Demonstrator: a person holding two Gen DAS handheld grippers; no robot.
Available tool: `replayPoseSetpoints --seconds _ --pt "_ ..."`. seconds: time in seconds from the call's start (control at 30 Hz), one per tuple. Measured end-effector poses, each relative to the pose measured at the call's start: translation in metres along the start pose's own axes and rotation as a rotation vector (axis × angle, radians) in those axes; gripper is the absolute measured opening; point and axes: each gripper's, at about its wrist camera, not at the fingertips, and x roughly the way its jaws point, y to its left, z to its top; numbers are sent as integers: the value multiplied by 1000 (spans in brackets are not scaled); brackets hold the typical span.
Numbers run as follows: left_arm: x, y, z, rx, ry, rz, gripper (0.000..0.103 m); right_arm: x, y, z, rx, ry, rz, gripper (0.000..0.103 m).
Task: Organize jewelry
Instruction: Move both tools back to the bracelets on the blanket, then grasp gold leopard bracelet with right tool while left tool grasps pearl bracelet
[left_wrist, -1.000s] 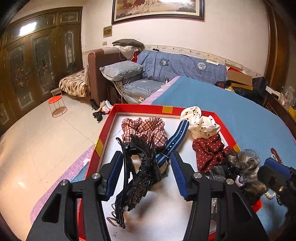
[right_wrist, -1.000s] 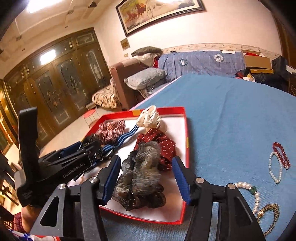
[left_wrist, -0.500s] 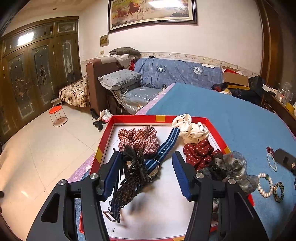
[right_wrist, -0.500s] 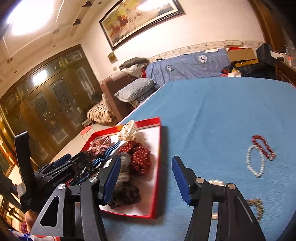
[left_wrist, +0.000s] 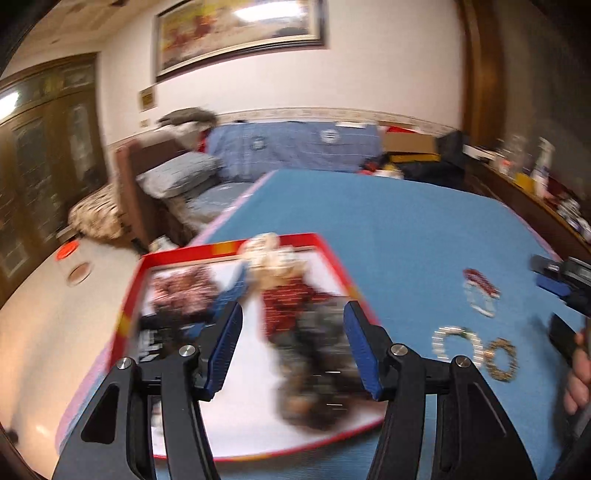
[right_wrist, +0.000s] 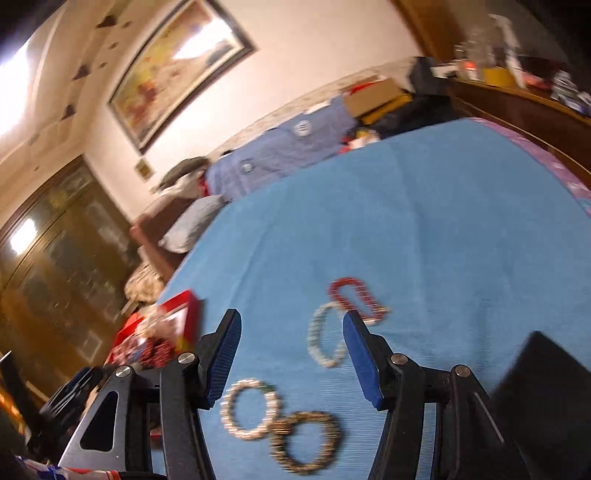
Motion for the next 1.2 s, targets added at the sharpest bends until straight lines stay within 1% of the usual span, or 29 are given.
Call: replayPoseSetpoints --seconds 0.07,0.1,0.13,0.23,0.3,0.33,0.37,0.47,0.5,0.53,0.57,0.6,0.63,0.67,0.73,0.77,0.8,0.9,0.97,1.0,1.03,1.07,1.1,1.17,1.2 --pt "-3 -25 2 51 14 -111 56 -1 -12 1 30 12 -43 62" --pt "-4 -32 0 66 22 -147 56 -1 -16 1 38 26 -44 62" --pt "-3 -46 -1 95 48 -210 56 1 -18 0 38 52 -38 62" --pt "4 -73 -8 141 122 -323 56 6 -19 -7 -18 126 -52 62" --pt "11 -87 -15 169 161 -356 56 8 -12 -18 -91 183 -57 58" --pt "14 -91 -18 181 173 -359 56 9 -6 -24 -142 218 -49 55" --pt "16 -94 -20 187 179 -357 56 10 -5 -29 -173 238 -49 50" --pt "22 -100 -23 185 203 -365 56 22 1 -46 -272 326 -78 48" --pt "24 -101 -22 186 207 -370 56 26 3 -52 -305 349 -108 48" --pt "26 -104 -21 193 208 -374 56 28 9 -56 -355 345 -137 48" --pt "27 -107 -22 204 210 -377 56 29 14 -60 -394 346 -140 41" --pt "29 -110 -23 219 214 -381 56 29 19 -63 -427 343 -140 23" --pt "28 -112 -26 234 219 -387 56 29 24 -67 -471 328 -180 14" --pt "28 -115 -29 250 227 -391 56 29 24 -68 -483 316 -211 9" --pt "30 -126 -32 286 236 -399 56 26 13 -61 -421 292 -254 8" --pt "32 -133 -34 307 241 -404 56 21 5 -54 -384 266 -284 8" --pt "36 -137 -36 320 247 -403 56 16 -3 -49 -348 242 -295 8" --pt "54 -157 -42 369 289 -392 54 -5 -24 -29 -207 154 -263 8" --pt "67 -165 -46 389 320 -377 36 -10 -31 -24 -151 132 -247 8" --pt "70 -168 -46 400 305 -359 36 -11 -35 -23 -133 129 -237 8" --pt "75 -172 -47 420 311 -335 36 -15 -39 -23 -122 128 -227 8" --pt "77 -175 -49 423 327 -334 34 -16 -41 -22 -116 127 -223 8" --pt "79 -176 -49 418 322 -339 31 -17 -39 -20 -111 121 -218 8" --pt "82 -182 -48 437 316 -359 18 -18 -37 -18 -114 112 -200 8" --pt "84 -185 -47 443 307 -355 13 -19 -36 -19 -111 107 -199 8"
